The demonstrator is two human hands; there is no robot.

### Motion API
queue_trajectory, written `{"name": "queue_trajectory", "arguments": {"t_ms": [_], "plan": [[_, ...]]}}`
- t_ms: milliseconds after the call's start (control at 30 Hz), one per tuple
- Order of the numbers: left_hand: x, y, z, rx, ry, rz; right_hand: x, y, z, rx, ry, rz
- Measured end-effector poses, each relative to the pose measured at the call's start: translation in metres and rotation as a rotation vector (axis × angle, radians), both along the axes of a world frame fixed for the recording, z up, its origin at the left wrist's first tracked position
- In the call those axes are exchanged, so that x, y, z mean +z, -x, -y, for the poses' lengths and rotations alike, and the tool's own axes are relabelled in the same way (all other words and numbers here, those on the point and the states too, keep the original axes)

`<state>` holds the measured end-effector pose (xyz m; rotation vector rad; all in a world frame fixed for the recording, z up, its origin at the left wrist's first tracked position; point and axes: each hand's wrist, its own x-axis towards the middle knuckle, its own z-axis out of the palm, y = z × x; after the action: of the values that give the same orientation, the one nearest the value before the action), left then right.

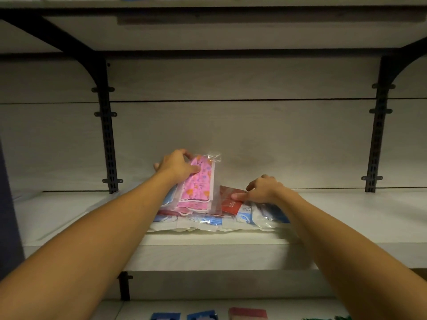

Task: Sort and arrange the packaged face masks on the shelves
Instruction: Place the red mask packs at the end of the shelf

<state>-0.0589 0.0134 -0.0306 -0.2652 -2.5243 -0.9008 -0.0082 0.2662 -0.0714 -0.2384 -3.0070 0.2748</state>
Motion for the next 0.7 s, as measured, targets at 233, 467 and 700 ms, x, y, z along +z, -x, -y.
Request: {"name": "queue_trajectory", "arguments": {"t_ms": [233,467,700], "plan": [[0.003,-0.005,0.001,0.017,0.009,-0.222,0.001,0.008,0.01,0.03,0.16,-0.042],[0.017,-0.009,0.0,-0.162,-0.219,-0.367,0.012,0.003,0.016,0.039,0.386,-0.384],[0.041,-0.028,-0.002,-0.192,-0.541,-0.302,0.028,0.008,0.017,0.01,0.789,-0.758]]}}
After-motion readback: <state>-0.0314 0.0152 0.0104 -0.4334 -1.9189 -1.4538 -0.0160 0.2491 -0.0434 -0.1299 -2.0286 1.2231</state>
